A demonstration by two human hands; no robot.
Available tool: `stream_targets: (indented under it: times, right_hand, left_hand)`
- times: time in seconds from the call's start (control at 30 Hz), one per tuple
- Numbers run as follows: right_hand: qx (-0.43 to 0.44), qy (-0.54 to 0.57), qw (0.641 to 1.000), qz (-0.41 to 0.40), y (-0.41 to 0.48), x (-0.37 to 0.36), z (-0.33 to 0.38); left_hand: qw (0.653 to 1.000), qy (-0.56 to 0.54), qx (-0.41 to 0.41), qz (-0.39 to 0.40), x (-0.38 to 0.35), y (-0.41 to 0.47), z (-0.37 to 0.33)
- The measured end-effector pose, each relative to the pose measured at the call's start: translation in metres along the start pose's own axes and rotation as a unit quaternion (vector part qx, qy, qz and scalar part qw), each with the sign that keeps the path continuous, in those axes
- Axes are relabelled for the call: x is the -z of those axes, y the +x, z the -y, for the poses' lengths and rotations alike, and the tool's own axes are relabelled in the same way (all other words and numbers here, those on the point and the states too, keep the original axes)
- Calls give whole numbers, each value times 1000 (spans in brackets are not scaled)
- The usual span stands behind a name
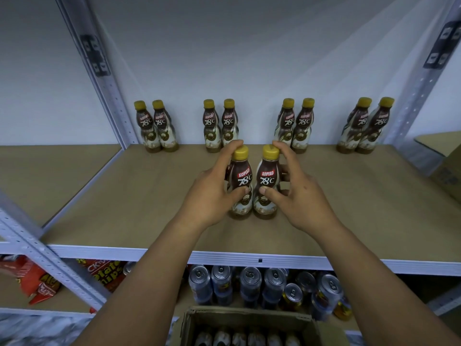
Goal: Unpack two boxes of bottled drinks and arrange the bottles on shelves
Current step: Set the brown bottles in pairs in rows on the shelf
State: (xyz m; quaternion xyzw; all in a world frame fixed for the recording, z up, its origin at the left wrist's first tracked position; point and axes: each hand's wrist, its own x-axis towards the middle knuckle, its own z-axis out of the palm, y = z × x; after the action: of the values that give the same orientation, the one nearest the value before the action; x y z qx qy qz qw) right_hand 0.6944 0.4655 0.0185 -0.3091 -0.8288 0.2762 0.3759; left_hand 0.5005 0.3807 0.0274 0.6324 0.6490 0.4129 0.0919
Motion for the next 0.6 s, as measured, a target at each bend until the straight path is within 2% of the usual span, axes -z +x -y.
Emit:
stream_targets:
  times: [0.6]
  right_hand:
    - [-7, -25, 999, 20, 4, -23, 21]
  left_hand:
    - [1000, -26, 13, 6, 25, -19, 9]
